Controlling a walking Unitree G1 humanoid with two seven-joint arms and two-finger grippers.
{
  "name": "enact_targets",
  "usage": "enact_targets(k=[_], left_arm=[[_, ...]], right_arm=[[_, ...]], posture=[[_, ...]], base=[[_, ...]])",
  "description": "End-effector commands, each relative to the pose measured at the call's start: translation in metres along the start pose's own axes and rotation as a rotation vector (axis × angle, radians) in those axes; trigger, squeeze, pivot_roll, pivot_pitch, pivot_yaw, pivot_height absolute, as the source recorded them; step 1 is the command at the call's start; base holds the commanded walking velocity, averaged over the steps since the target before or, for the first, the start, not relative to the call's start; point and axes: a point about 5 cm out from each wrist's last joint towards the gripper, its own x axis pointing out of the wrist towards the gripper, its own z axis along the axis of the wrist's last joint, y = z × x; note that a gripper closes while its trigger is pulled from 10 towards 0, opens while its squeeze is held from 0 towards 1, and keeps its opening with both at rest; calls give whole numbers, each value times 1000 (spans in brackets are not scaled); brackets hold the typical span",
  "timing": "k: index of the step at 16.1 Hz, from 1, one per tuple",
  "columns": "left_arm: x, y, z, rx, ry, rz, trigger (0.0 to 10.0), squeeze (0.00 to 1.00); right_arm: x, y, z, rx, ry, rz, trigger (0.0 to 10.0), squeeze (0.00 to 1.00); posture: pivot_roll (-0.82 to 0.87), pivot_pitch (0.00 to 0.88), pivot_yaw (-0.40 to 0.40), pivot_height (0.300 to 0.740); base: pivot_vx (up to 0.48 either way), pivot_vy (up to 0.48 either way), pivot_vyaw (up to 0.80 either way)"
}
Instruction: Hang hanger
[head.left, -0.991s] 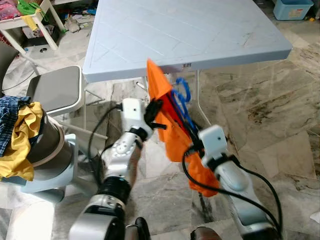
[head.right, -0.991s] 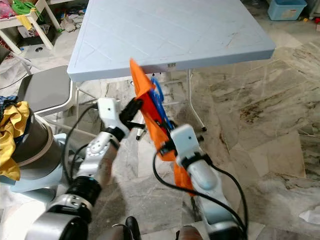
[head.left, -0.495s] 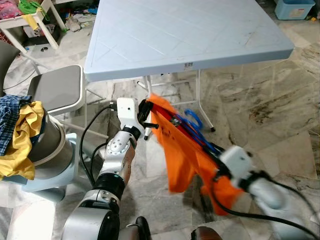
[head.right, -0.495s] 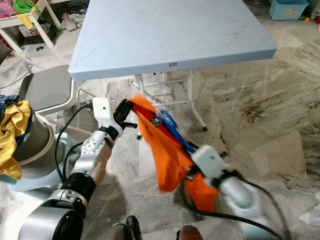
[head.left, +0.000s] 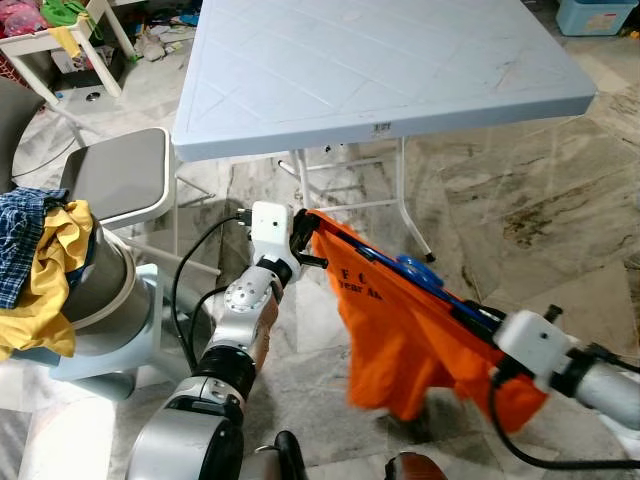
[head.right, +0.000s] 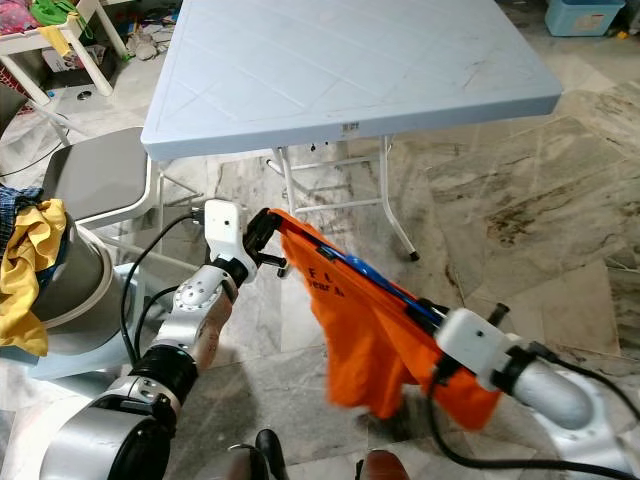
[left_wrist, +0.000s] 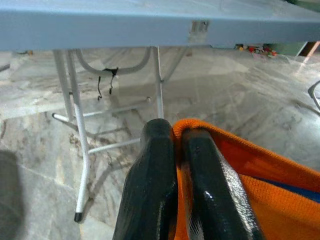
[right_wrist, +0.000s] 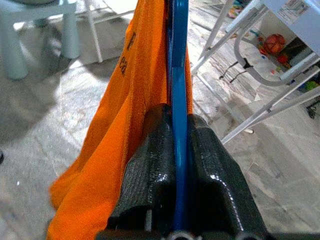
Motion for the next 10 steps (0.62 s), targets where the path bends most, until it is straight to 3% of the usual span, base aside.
enact_targets(k=[1,6,8,10], left_arm=[[-4,38,21,7,-91,166,0,0],[-7,40,16,12,-73,172,0,0],[-7,40,14,12,-62,171,0,0],[-6,37,12,10,-53,165,0,0]], right_arm=[[-31,-9,-29,41,157,-14,10000,0],[-84,-58,-32,-14,249,-90,10000,0],[-91,-66,-28,-10,242,-112,10000,0],[-93,-68,-14,50,177,-85,10000,0]], posture=[[-321,222,134,740],[-338,227,134,740],[-344,228,136,740],[-351,230,138,740]], base=[[0,0,0],[0,0,0],[0,0,0],[0,0,0]])
